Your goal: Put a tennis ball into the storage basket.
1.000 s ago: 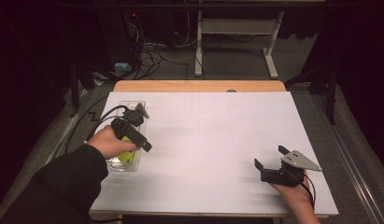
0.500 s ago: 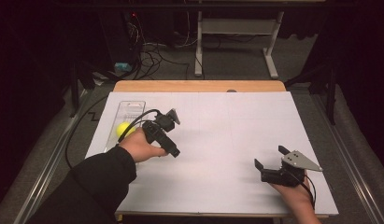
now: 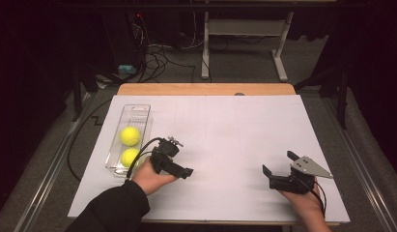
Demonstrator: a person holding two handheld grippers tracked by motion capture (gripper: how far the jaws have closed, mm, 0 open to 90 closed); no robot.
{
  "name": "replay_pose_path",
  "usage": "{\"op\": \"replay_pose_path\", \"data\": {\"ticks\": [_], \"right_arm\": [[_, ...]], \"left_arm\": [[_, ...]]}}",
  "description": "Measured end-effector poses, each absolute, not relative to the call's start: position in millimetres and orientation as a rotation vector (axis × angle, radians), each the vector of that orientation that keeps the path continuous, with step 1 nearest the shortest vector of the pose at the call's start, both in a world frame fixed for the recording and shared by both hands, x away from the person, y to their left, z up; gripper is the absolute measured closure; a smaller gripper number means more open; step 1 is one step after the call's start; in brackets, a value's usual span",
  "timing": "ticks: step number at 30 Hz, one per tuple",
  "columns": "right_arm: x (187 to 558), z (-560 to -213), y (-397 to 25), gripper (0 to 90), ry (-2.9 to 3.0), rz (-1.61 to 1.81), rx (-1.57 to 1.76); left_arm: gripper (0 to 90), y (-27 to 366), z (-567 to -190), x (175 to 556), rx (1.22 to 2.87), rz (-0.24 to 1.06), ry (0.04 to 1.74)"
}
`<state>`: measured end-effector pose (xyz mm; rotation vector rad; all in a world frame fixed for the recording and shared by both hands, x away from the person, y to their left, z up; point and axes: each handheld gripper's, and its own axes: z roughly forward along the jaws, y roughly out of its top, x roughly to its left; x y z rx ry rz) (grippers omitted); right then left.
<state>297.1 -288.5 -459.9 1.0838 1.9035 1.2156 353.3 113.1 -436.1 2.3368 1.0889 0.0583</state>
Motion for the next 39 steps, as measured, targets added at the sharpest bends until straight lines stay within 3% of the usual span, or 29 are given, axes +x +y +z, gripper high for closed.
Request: {"op": "replay_pose_path", "data": {"ticks": [9,14,23,39], "right_arm": [[299,-463,-289,0.0,1.914,1.223,1.094],[298,-463,-287,0.0,1.913,1.233,1.091],[292,-460,-283,0.0,1.899,1.244,1.106],[277,-454,-286,0.0,1.874,1.306,1.058]], "left_arm": [[1.1,133,-458,340,2.078,0.207,1.067],[0.5,140,-459,335,2.031,0.291,0.994],[0.2,153,-450,321,1.839,0.309,0.846],[0.2,154,-450,312,1.797,0.346,0.802]]}}
